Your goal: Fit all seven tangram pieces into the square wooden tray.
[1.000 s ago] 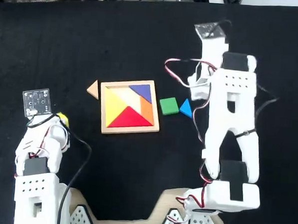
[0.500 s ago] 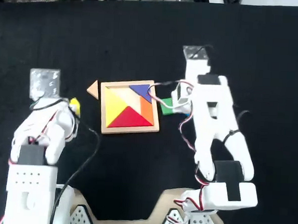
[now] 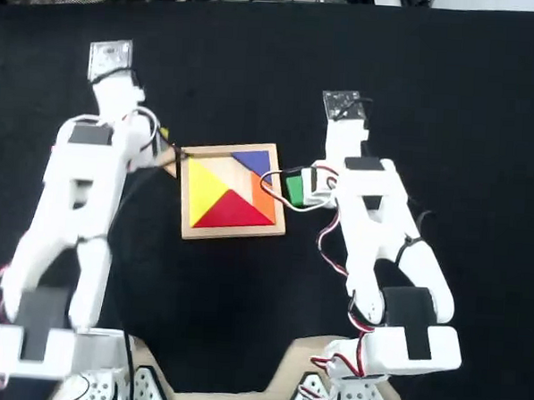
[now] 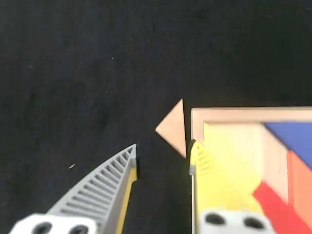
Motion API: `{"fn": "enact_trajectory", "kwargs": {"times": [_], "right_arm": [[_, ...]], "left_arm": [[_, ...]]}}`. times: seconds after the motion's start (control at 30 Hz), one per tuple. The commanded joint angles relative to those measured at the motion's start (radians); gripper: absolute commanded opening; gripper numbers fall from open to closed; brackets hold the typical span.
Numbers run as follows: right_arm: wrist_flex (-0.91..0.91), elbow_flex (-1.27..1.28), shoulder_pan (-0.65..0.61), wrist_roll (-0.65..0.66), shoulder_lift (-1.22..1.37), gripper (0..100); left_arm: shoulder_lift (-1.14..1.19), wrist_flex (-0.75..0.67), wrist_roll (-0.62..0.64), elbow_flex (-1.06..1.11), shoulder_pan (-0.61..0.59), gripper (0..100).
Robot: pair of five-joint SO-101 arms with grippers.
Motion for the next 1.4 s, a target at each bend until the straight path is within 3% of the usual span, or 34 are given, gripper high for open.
{"fn": "enact_trajectory", "kwargs": {"times": [0.0,0.67,0.8,1.03,1.37], "right_arm": [[-0.021,-0.004,-0.011,-0.002,-0.045,5.1],[-0.02,-0.004,-0.014,0.0,-0.047,5.1],[-0.02,-0.004,-0.015,0.0,-0.047,5.1],[-0.02,-0.004,-0.015,0.0,-0.045,5.1],[-0.018,-0.004,-0.015,0.0,-0.041,5.1]], "left_arm": [[0.163,0.006,0.029,-0.188,0.01,19],[0.634,0.109,0.035,-0.549,0.008,23],[0.647,0.236,0.035,-0.621,0.007,23],[0.638,0.298,0.043,-0.605,0.01,23],[0.647,0.23,0.043,-0.607,0.01,23]]}}
